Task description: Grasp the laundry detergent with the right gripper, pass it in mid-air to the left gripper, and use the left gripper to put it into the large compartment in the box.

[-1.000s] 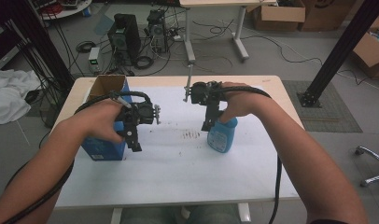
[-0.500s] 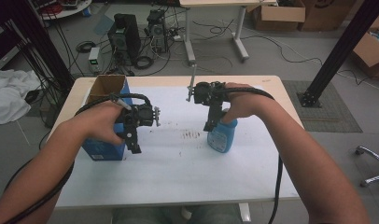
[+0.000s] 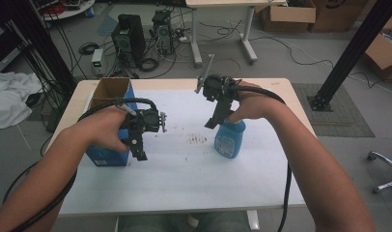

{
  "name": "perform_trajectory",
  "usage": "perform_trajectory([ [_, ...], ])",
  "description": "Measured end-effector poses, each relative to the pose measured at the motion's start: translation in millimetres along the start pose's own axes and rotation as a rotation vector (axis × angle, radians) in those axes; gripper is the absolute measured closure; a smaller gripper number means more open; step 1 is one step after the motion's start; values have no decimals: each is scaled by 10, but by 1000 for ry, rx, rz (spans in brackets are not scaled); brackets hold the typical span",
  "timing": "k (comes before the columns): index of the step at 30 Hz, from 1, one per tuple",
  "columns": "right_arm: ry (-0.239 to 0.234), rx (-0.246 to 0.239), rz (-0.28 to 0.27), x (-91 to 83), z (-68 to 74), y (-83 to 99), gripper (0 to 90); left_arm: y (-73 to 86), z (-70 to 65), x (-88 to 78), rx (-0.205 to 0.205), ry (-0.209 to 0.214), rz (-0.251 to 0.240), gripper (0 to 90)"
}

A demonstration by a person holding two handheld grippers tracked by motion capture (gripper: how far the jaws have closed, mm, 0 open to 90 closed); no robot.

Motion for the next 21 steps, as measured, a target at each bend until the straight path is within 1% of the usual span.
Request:
perform_trajectory([
  [1, 3, 4, -24, -12, -17, -4, 0, -2, -1, 7, 0, -2, 5, 1],
  [2, 3, 21, -63, -39, -45, -8, 0, -4, -2, 11, -1, -4, 7, 1],
  [5, 28, 59, -142, -106, -125, 10, 0, -15, -14, 16, 4, -5, 4, 1],
  [7, 40, 97, -201, -162, -180, 39, 0, -17, -20, 21, 4, -5, 2, 1],
  [9, 73, 147, -253, -224, -256, 91, 0, -18, -23, 26, 5, -6, 4, 1],
  [10, 71, 165, -282, -253, -277, 119, 0, -17, -25, 28, 5, -5, 7, 1],
  [12, 91, 211, -350, -319, -327, 182, 0, -19, -29, 33, 6, -5, 7, 1],
  [13, 95, 233, -367, -339, -345, 224, 0, -21, -32, 29, 9, -5, 8, 1],
  [14, 121, 258, -379, -356, -373, 283, 0, -24, -32, 29, 8, -6, 8, 1],
  [16, 118, 290, -405, -374, -384, 371, 0, -30, -28, 21, 10, -10, 10, 1],
  [17, 129, 305, -411, -380, -390, 406, 0, -37, -26, 16, 11, -12, 7, 1],
  [19, 134, 331, -424, -388, -387, 498, 0, -55, -29, -1, 16, -18, 3, 1],
  [21, 143, 357, -457, -411, -384, 595, 0, -76, -33, -19, 23, -21, 0, 1],
])
Point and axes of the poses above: each handheld gripper's, and its own axes: x roughly forward along the jaws, y roughly out of its underside, z roughly to its left, the point moved 8 cm from there along x, roughly forward along the jaws, and after that the axes turned 12 degrees about z, right-handed, at the moved point
